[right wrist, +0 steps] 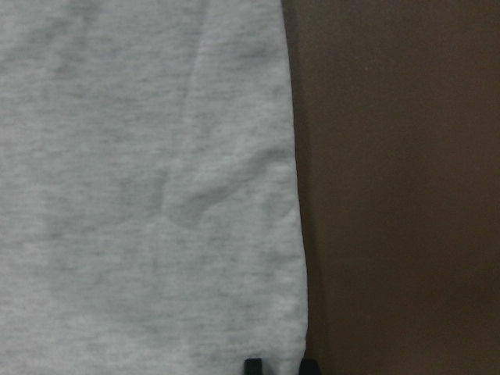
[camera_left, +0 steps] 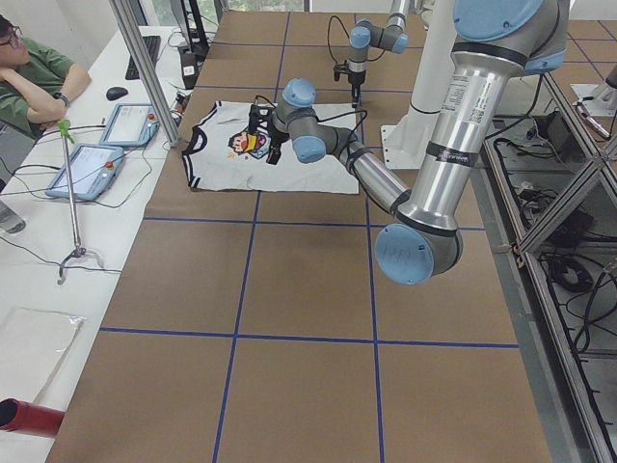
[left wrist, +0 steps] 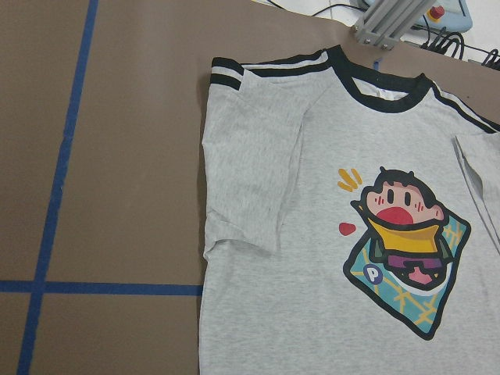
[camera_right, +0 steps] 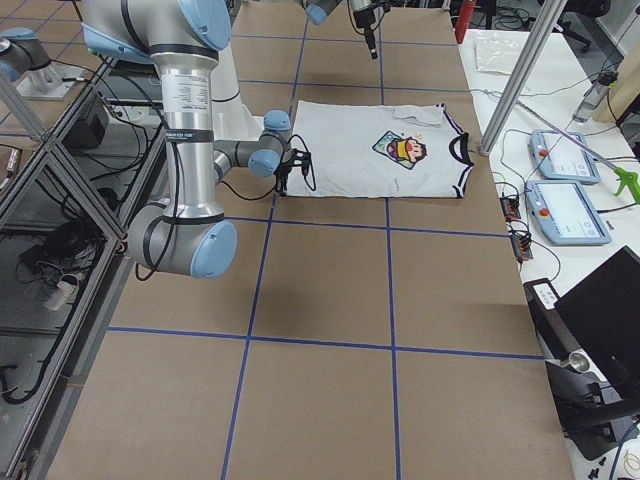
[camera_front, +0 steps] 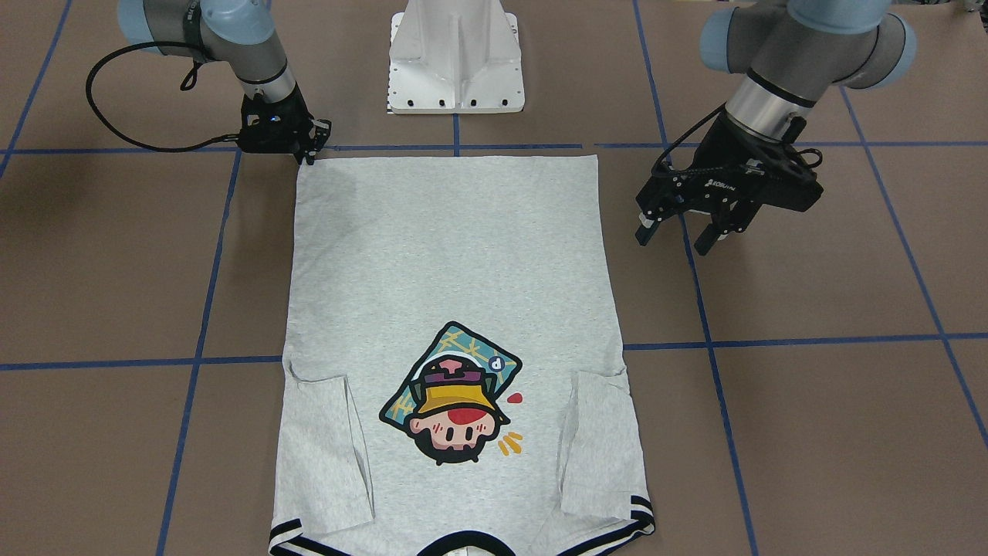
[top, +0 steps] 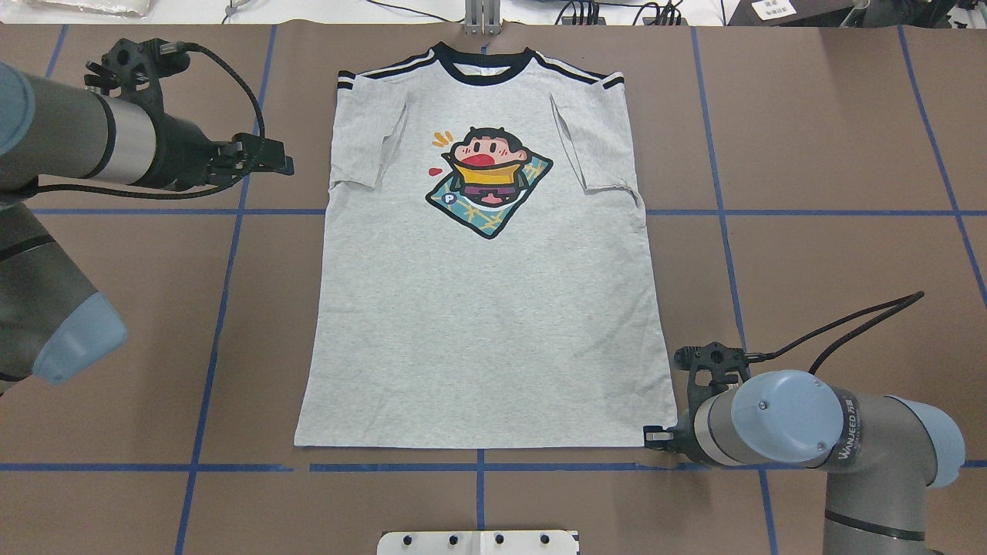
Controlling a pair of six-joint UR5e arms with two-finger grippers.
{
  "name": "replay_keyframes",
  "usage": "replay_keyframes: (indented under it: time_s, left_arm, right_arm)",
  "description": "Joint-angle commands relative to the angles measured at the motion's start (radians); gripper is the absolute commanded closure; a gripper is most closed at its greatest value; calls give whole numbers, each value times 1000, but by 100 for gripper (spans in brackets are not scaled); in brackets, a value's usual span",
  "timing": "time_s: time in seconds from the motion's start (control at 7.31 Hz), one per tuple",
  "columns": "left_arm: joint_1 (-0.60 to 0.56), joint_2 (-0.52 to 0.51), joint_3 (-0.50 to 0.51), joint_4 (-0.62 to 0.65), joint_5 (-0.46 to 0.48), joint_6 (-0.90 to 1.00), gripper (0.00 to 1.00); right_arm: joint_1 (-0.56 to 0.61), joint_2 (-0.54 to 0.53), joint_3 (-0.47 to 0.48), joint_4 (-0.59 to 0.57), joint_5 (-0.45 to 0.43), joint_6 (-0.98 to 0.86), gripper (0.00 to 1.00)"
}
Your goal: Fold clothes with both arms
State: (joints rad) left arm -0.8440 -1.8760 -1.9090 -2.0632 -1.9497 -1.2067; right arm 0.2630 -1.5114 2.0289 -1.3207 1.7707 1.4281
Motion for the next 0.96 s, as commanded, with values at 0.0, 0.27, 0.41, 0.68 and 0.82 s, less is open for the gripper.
replay_keyframes:
  time_s: [0.0, 0.27, 0.41, 0.68, 0.82]
  left_arm:
    - [0, 0, 1, 0, 0, 1, 1]
    - [-1, 11, -4, 0, 0, -10, 1]
    - [0, 34, -21, 0, -2, -37, 1]
    - [111, 200, -170, -6, 12, -178, 1]
    - [193, 256, -221, -8, 37, -259, 1]
  right_arm:
    - [4, -3, 29, 0, -2, 2, 100]
    - [2, 2, 56, 4, -14, 52, 100]
    - [1, 8, 56, 9, -17, 76, 100]
    - [2, 3, 62, 12, -89, 81, 100]
    - [2, 8, 65, 12, -88, 84, 100]
